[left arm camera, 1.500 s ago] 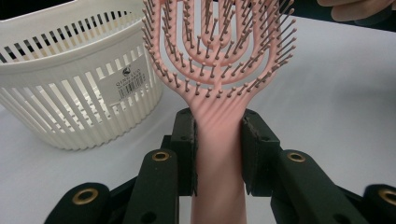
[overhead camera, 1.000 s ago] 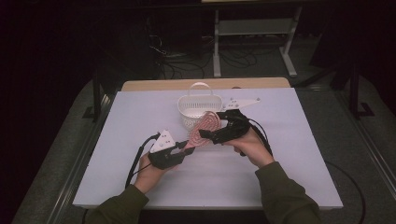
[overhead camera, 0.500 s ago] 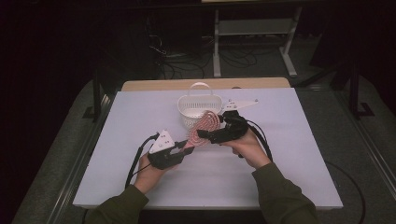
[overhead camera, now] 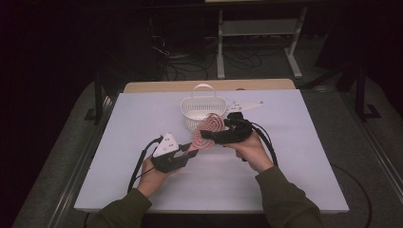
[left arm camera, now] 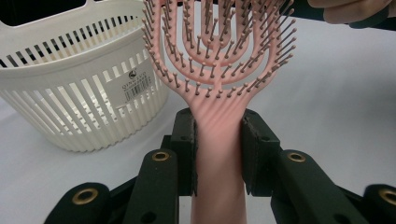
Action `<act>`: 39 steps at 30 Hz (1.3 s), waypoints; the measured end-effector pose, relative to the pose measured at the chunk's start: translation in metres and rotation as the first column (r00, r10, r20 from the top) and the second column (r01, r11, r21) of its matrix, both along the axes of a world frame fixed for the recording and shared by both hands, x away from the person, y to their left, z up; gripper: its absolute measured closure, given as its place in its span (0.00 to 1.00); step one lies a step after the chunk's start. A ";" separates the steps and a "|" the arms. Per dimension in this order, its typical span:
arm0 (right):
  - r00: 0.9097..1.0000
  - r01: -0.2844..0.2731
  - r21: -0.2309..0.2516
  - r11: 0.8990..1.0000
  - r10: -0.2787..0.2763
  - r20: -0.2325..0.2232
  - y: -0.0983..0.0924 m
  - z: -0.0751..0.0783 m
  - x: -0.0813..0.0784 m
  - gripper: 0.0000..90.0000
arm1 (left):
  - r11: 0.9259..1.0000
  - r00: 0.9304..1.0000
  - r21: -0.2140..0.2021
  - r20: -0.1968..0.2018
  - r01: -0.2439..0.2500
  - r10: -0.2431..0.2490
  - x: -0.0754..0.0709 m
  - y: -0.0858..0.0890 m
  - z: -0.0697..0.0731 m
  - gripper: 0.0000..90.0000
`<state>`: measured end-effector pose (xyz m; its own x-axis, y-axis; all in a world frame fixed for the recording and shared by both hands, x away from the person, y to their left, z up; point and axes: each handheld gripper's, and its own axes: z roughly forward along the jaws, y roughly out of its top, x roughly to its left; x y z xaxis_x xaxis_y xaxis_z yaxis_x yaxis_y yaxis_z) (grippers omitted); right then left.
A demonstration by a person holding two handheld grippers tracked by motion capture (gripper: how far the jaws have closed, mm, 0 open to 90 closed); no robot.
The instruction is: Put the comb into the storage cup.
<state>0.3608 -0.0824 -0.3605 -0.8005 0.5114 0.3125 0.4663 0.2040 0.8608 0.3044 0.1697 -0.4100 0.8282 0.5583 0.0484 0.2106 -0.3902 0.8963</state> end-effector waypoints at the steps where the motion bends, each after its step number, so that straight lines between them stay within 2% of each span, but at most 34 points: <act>1: 1.000 0.000 0.000 1.000 0.000 0.000 0.000 0.000 0.000 0.36 | 1.000 1.000 0.000 0.000 0.000 0.000 0.000 0.000 0.000 0.78; 8: 1.000 0.001 0.007 1.000 -0.001 -0.007 0.000 -0.003 0.001 0.44 | 1.000 1.000 0.003 -0.002 0.005 -0.005 0.000 -0.002 -0.001 0.78; 19: 0.999 0.002 0.021 1.000 -0.001 -0.036 0.001 -0.005 0.003 0.48 | 1.000 1.000 0.015 0.012 -0.006 0.006 -0.001 -0.002 -0.003 0.78; 32: 0.999 -0.004 0.054 0.999 0.006 -0.034 0.000 -0.002 0.001 0.59 | 1.000 1.000 0.022 0.007 0.005 -0.005 0.000 -0.004 -0.004 0.78; 39: 0.999 -0.025 0.070 0.997 0.026 -0.021 0.002 0.001 -0.001 0.65 | 1.000 1.000 0.018 0.003 0.003 -0.003 0.000 -0.005 -0.004 0.78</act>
<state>0.3599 -0.0809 -0.3595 -0.8054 0.4675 0.3645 0.4810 0.1560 0.8627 0.3042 0.1651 -0.4138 0.8298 0.5547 0.0607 0.2066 -0.4065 0.8900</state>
